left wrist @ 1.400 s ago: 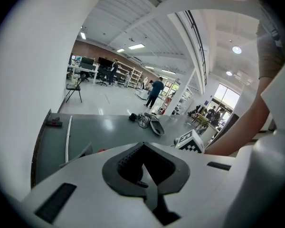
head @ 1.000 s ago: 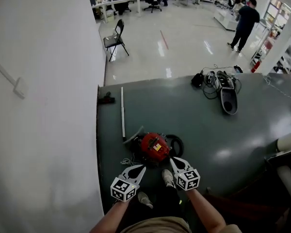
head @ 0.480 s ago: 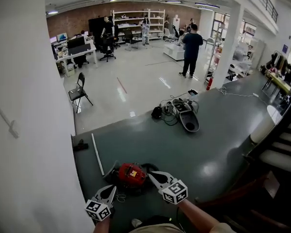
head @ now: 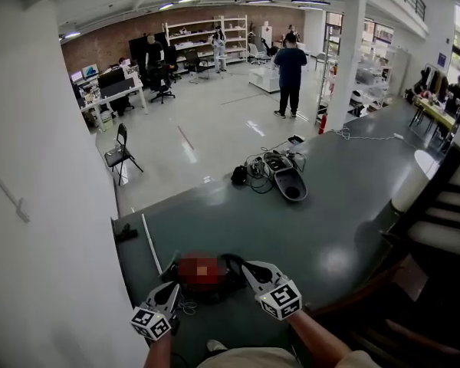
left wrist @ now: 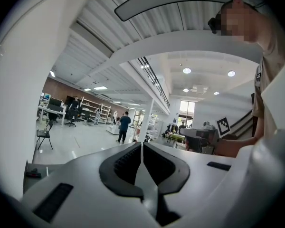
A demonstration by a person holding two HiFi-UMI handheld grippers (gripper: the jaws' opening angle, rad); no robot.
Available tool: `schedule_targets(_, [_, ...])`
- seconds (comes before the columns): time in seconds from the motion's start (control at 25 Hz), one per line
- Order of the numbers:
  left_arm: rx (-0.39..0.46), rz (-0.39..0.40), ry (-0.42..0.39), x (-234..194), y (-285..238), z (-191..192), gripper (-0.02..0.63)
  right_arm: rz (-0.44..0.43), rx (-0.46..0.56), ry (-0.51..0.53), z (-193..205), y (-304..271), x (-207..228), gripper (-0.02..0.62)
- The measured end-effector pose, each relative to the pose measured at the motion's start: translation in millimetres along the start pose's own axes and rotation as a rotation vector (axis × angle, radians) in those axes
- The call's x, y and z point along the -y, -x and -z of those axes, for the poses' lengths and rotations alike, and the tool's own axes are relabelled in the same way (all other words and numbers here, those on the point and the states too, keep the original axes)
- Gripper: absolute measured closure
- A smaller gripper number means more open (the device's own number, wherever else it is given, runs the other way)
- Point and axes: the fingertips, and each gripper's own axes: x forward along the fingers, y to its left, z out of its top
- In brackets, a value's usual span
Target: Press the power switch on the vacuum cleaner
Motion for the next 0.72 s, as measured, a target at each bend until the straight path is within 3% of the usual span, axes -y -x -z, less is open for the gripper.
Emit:
schedule_targets(0.28, [-0.022,-0.074,-0.010,40.8,13.7,31.0,0.600,0.081,-0.018,-0.027,23.6,91.8,44.7,0.583])
schedule_targets(0.44, [-0.027,-0.134,-0.026,39.3,28.1,49.3,0.600,0.152,-0.028,-0.040,47.4,128.9,81.9,0.583])
schedule_targets(0.72, [-0.091,-0.324,-0.004,35.9,98.8,97.1,0.598,0.170,-0.087,-0.130,108.3,182.3,113.0,0.577])
